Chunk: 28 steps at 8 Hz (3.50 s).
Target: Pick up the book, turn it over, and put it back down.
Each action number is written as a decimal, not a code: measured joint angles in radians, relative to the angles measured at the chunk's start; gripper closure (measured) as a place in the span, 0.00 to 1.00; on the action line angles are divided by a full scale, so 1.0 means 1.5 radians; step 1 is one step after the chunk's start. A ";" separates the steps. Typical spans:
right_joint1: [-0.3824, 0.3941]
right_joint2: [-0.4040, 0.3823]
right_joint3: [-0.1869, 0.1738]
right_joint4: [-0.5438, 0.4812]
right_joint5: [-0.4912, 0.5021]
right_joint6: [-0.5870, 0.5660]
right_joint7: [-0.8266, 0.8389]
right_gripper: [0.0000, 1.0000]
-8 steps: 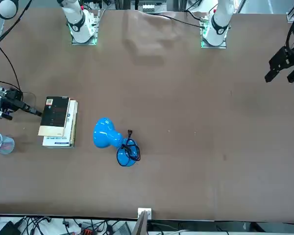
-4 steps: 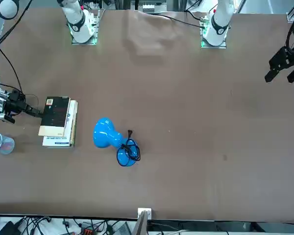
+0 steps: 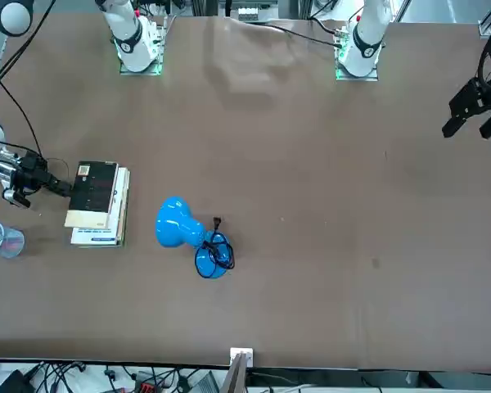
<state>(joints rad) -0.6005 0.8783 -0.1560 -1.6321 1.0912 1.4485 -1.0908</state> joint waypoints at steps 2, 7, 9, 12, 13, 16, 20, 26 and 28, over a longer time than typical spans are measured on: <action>0.000 0.001 0.000 0.000 0.000 -0.001 -0.001 0.16; 0.000 0.001 0.000 0.000 0.000 -0.002 -0.003 0.31; 0.000 0.001 0.000 0.000 0.000 -0.002 -0.006 0.37; 0.000 0.006 0.000 0.000 0.000 -0.002 -0.017 0.54; -0.001 0.007 0.000 0.000 0.000 -0.002 -0.018 0.59; -0.002 0.009 0.000 0.000 0.000 -0.001 -0.032 0.83; -0.003 0.008 -0.003 0.049 -0.006 -0.051 -0.011 0.89; 0.001 -0.095 -0.011 0.183 -0.159 -0.103 0.146 0.89; 0.023 -0.154 -0.008 0.226 -0.244 -0.109 0.198 0.89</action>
<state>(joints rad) -0.5654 0.6472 -0.1675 -1.2929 0.7248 1.2852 -0.7935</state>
